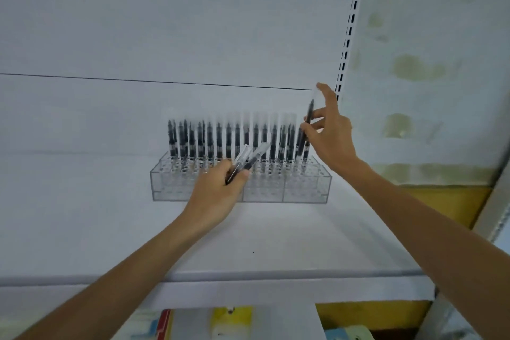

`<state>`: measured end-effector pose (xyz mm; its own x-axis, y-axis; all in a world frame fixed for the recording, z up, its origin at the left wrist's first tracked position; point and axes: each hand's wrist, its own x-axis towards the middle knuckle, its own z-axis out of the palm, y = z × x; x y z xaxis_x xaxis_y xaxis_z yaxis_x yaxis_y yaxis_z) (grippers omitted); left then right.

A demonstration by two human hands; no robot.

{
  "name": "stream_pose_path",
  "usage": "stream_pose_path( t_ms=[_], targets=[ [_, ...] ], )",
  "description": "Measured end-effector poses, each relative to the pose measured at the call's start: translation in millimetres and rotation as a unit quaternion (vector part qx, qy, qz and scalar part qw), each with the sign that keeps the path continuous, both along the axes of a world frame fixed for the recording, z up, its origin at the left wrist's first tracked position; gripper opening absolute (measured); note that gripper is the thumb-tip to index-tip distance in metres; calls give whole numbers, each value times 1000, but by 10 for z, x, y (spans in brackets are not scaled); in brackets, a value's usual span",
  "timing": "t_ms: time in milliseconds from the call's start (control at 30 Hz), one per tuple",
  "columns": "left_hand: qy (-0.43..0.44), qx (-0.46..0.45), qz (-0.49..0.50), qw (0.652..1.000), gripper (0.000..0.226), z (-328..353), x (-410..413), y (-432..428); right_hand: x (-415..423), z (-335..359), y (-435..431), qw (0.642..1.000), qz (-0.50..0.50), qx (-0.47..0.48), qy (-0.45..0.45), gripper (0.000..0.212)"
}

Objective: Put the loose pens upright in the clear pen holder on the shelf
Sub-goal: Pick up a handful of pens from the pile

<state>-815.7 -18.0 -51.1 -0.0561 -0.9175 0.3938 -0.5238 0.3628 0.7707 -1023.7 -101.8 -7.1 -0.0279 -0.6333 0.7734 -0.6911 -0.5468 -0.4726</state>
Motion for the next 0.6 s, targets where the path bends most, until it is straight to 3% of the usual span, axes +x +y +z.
stream_pose_path(
  t_ms=[233, 367, 600],
  targets=[
    [13, 2, 7, 1000, 26, 26, -114, 6, -41, -137, 7, 993, 14, 92, 73, 69],
    [19, 11, 4, 1000, 26, 16, -134, 20, -97, -103, -52, 993, -24, 54, 101, 59],
    [64, 46, -17, 997, 25, 36, -305, 18, -107, -24, -13, 993, -6, 55, 104, 46]
  ],
)
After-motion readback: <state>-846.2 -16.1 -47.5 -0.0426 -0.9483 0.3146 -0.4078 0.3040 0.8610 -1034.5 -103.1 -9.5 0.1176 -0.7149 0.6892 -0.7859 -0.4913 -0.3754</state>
